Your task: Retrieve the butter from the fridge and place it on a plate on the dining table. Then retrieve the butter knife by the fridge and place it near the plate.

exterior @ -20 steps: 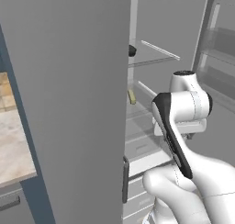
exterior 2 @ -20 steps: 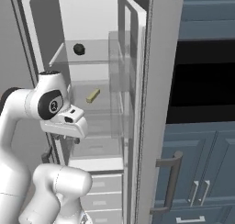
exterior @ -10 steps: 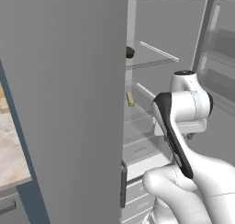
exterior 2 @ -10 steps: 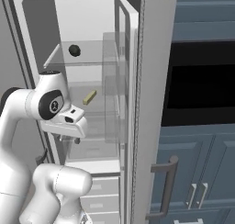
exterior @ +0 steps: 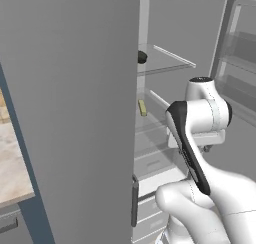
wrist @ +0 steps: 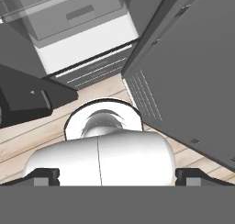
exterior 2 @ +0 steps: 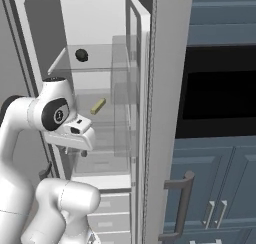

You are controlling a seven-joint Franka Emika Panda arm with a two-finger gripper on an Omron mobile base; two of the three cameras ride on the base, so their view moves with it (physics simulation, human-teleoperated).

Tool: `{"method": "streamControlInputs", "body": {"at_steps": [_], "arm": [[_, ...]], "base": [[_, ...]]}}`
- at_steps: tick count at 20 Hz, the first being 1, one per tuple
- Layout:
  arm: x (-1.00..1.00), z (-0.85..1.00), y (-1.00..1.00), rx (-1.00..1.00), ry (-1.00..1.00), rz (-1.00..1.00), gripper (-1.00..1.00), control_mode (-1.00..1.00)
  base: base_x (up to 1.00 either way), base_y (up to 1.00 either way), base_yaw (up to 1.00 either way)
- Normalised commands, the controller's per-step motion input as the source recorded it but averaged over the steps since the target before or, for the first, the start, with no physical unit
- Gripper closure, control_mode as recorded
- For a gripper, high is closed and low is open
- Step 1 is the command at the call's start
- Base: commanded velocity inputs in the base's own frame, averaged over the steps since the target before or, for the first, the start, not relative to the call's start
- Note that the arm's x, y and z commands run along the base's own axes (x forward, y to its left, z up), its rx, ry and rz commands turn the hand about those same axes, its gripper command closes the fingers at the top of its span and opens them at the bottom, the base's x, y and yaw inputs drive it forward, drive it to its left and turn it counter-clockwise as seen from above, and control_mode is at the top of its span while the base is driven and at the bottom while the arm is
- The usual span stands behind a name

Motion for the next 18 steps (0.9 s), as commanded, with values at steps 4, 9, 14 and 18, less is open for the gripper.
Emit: {"method": "streamControlInputs", "body": {"at_steps": [4, 9, 14, 18], "arm": [[0.0, 0.0, 0.0, 0.0, 0.0, 0.0, -1.0, 1.0], [0.0, 0.0, 0.0, 0.0, 0.0, 0.0, -1.0, 1.0], [0.0, 0.0, 0.0, 0.0, -0.13, 0.01, -1.0, -1.0], [0.0, 0.0, 0.0, 0.0, -0.42, 0.04, -1.0, -1.0]], "base": [[0.13, 0.0, 0.0], [0.0, 0.0, 0.0], [0.0, 0.0, 0.01], [0.0, 0.0, 0.0]]}}
